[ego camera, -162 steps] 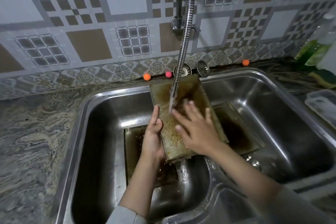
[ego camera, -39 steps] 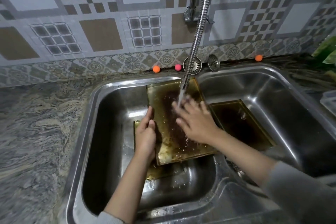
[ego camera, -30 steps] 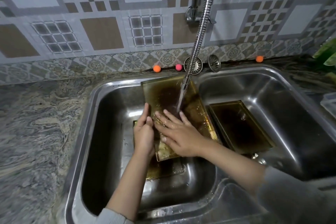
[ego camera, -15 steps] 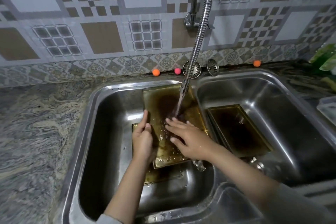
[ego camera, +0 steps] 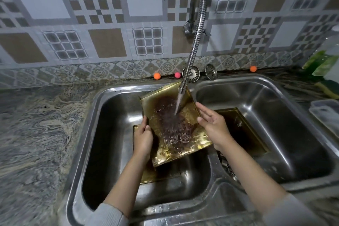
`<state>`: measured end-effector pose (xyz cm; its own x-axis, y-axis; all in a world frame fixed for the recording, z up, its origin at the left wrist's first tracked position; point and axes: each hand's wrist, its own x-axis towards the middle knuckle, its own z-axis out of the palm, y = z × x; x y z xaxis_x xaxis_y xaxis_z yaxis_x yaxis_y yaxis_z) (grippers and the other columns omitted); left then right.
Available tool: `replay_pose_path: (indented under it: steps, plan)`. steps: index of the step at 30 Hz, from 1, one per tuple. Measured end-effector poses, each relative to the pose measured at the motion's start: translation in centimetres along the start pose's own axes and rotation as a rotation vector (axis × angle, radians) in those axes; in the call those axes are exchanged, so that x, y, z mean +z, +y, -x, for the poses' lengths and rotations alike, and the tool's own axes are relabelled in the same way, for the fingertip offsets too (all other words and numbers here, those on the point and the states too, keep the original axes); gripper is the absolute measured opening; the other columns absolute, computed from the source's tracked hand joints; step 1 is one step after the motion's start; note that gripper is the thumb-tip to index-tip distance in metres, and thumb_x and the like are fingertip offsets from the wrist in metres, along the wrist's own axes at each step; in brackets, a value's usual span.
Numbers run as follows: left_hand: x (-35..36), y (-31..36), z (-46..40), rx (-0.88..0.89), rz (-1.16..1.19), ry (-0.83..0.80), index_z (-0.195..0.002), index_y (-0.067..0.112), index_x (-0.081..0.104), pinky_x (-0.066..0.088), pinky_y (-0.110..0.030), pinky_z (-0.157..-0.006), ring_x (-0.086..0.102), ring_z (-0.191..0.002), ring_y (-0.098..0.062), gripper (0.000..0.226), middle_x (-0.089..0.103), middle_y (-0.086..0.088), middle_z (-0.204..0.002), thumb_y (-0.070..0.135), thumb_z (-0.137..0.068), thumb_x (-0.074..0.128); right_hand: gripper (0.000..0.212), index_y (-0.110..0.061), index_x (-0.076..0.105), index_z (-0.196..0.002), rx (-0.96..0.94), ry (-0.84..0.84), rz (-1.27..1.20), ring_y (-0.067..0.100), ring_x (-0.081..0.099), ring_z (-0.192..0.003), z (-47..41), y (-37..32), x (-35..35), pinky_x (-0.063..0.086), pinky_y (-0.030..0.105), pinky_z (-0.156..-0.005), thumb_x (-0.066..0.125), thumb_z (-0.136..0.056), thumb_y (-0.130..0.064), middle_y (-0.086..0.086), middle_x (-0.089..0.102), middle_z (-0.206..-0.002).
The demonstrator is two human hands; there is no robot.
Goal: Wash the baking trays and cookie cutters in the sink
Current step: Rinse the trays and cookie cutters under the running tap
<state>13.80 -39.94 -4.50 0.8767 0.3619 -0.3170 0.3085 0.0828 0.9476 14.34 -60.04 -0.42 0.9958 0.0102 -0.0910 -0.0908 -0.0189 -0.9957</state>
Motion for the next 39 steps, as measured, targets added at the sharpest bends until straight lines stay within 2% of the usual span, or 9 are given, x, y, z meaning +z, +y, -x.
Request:
replay_pose_path:
  steps: [3, 6, 9, 16, 18, 21, 27, 32, 39]
  plan:
    - [-0.2, 0.3, -0.2, 0.009, -0.155, -0.126, -0.145, 0.028, 0.037, 0.040, -0.038, -0.105, 0.051, -0.122, -0.018, 0.048, 0.051, -0.001, -0.139, 0.036, -0.098, 0.046, 0.057, -0.016, 0.049, -0.136, -0.026, 0.012, 0.038, 0.001, 0.045, -0.125, -0.1, -1.5, 1.8, 0.040, 0.019, -0.101, 0.055, -0.087, 0.012, -0.002, 0.051, -0.138]
    - [0.5, 2.0, 1.5, 0.150, -0.112, -0.371, -0.148, 0.033, 0.028, 0.024, -0.040, -0.116, 0.031, -0.135, -0.008, 0.061, 0.031, 0.014, -0.148, 0.052, -0.093, 0.047, 0.064, -0.019, 0.049, -0.136, -0.091, 0.023, 0.156, 0.006, 0.050, -0.124, 0.4, -1.7, 4.5, 0.038, 0.031, -0.109, 0.060, -0.081, 0.012, -0.005, 0.054, -0.133]
    - [1.7, 2.7, 3.5, 0.116, 0.058, -0.574, -0.149, 0.037, 0.020, 0.024, -0.043, -0.116, 0.030, -0.139, -0.010, 0.076, 0.028, 0.007, -0.155, 0.061, -0.081, 0.045, 0.067, -0.013, 0.043, -0.140, -0.060, -0.040, 0.178, 0.006, 0.047, -0.125, 1.6, -1.0, 6.6, 0.041, 0.012, -0.098, 0.052, -0.081, 0.017, 0.001, 0.050, -0.139]
    - [0.6, 0.6, 4.2, 0.072, 0.287, -0.275, -0.140, 0.040, 0.040, 0.031, -0.043, -0.115, 0.037, -0.137, -0.015, 0.052, 0.037, -0.001, -0.152, 0.049, -0.090, 0.051, 0.043, -0.019, 0.042, -0.141, 0.003, -0.211, 0.084, -0.007, 0.044, -0.118, 4.1, 0.6, 7.6, 0.035, 0.000, -0.089, 0.046, -0.099, -0.011, -0.007, 0.055, -0.135]
    - [0.3, -0.1, 4.1, 0.086, 0.273, -0.202, -0.128, 0.051, 0.050, 0.035, -0.045, -0.112, 0.044, -0.133, -0.018, 0.037, 0.044, -0.002, -0.147, 0.034, -0.095, 0.050, 0.041, -0.024, 0.045, -0.139, -0.043, -0.195, 0.199, -0.004, 0.044, -0.120, 4.1, 1.6, 7.3, 0.035, 0.011, -0.102, 0.047, -0.098, -0.017, -0.006, 0.053, -0.137]
    - [-0.1, 0.2, 4.4, 0.093, 0.313, -0.115, -0.137, 0.035, 0.047, 0.039, -0.046, -0.109, 0.052, -0.126, -0.021, 0.046, 0.051, -0.004, -0.141, 0.009, -0.099, 0.044, 0.040, -0.029, 0.046, -0.138, -0.171, -0.202, 0.513, 0.006, 0.031, -0.136, 3.6, 3.2, 6.3, 0.023, 0.035, -0.117, 0.046, -0.098, -0.023, -0.009, 0.041, -0.147]
    - [-0.5, 1.7, 5.7, 0.014, 0.497, -0.149, -0.146, 0.026, 0.035, 0.047, -0.046, -0.098, 0.060, -0.112, -0.021, 0.052, 0.064, -0.001, -0.116, 0.003, -0.100, 0.035, 0.060, -0.024, 0.010, -0.152, -0.233, -0.354, 0.989, 0.008, -0.003, -0.146, 0.3, 1.9, 4.1, -0.008, 0.050, -0.116, 0.026, -0.099, -0.049, -0.010, 0.001, -0.159]
    - [2.3, 1.5, 6.6, -0.025, 0.487, -0.275, -0.143, 0.028, 0.040, 0.047, -0.050, -0.097, 0.059, -0.117, -0.029, 0.052, 0.059, -0.010, -0.131, 0.002, -0.098, 0.036, 0.064, -0.023, 0.004, -0.152, -0.083, -0.255, 1.189, 0.019, -0.012, -0.146, -5.9, -1.1, 1.9, -0.011, 0.060, -0.110, 0.018, -0.098, -0.054, 0.000, -0.012, -0.159]
    - [2.8, 1.5, 5.8, 0.016, 0.501, -0.198, -0.139, 0.028, 0.045, 0.053, -0.042, -0.090, 0.064, -0.108, -0.022, 0.050, 0.061, -0.009, -0.128, 0.001, -0.098, 0.035, 0.054, -0.047, 0.007, -0.147, -0.500, -0.553, 1.144, 0.014, -0.013, -0.146, -1.0, 0.7, 0.5, -0.007, 0.053, -0.113, 0.026, -0.097, -0.054, -0.013, -0.011, -0.158]
